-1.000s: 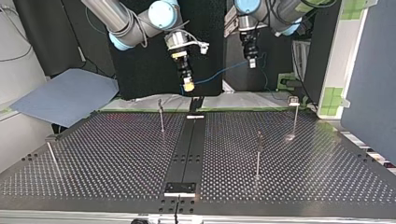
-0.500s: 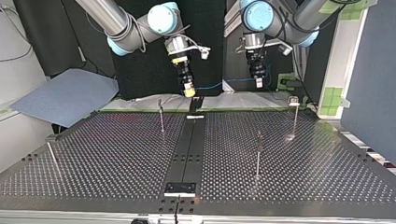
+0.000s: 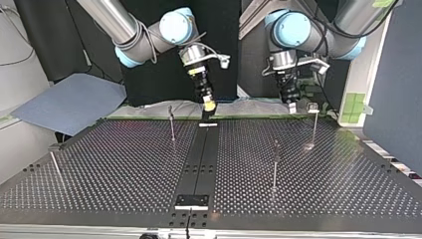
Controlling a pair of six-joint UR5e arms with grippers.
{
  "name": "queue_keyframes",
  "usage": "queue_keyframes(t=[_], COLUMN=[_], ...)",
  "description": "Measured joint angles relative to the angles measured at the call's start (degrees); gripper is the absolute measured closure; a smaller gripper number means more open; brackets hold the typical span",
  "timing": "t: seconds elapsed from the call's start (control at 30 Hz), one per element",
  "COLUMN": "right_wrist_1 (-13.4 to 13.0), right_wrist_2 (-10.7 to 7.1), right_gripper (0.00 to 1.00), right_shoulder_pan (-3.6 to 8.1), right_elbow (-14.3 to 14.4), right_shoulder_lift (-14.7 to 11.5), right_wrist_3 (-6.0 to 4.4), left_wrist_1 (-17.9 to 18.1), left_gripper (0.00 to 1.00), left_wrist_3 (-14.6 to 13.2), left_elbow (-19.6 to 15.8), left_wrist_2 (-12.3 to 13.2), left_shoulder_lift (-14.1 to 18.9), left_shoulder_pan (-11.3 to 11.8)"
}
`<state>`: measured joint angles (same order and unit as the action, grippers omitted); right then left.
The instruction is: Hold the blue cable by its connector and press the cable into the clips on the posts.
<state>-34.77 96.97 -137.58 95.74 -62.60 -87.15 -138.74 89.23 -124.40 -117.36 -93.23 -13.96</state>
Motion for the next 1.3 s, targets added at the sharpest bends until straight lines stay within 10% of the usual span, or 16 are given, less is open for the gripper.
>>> queue_keyframes(t=[0.67, 1.3], right_wrist_1=[5.3, 6.5], right_wrist_2=[-2.50, -4.20], right_gripper=[1.00, 1.00], right_shoulder_pan=[0.24, 1.40], right_elbow=[-8.1, -10.0], right_shoulder_lift=[0.0, 0.0], right_wrist_3=[-0.12, -0.23], left_wrist_1=[-11.2, -22.6], left_gripper=[1.00, 1.00], left_wrist_3=[-5.6, -7.3], left_elbow=[9.2, 9.9], left_wrist_2=[-0.8, -0.2], left_shoulder_lift=[8.6, 8.8], left_shoulder_pan=[-0.6, 1.6])
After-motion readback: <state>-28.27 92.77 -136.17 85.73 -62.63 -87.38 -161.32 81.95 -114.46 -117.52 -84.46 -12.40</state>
